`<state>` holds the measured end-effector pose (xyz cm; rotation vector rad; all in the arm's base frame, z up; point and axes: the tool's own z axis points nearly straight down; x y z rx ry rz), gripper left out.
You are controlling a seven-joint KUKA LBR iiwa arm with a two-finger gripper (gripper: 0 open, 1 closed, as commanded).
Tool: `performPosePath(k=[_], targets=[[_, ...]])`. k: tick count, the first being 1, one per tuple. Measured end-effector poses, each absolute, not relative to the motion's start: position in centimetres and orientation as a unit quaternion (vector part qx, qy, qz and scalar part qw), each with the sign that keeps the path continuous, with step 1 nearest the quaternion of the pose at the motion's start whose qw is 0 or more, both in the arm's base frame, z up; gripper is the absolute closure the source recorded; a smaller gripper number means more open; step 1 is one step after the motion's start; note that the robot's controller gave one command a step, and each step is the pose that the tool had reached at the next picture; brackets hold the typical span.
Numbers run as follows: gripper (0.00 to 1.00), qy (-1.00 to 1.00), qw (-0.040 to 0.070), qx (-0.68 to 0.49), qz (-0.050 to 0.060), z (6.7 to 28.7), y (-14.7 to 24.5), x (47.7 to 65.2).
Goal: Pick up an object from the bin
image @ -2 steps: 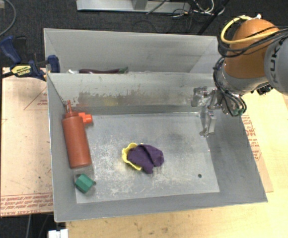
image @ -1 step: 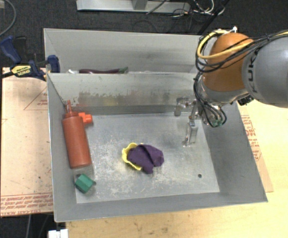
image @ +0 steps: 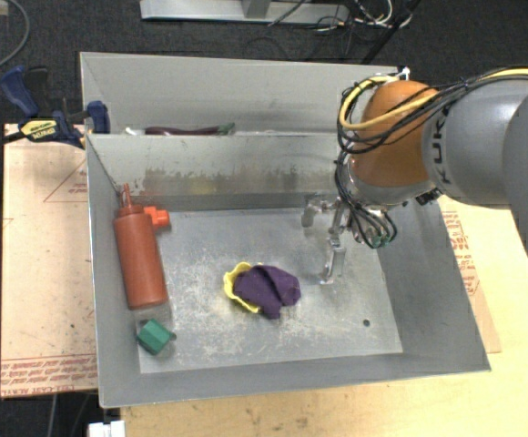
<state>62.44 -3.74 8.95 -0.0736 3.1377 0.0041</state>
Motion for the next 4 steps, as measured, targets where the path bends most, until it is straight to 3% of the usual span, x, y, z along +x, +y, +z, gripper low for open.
performPosePath(k=[1,2,3,4], targets=[[0.00,1.000,0.002,-0.003,0.001,7.8,-3.4,57.5],[0.00,1.000,0.000,0.004,0.001,7.6,-3.2,56.2],[0.00,0.999,-0.001,-0.040,0.003,8.6,-1.7,55.9],[0.00,0.999,0.003,-0.032,0.000,8.1,-0.4,54.9]])
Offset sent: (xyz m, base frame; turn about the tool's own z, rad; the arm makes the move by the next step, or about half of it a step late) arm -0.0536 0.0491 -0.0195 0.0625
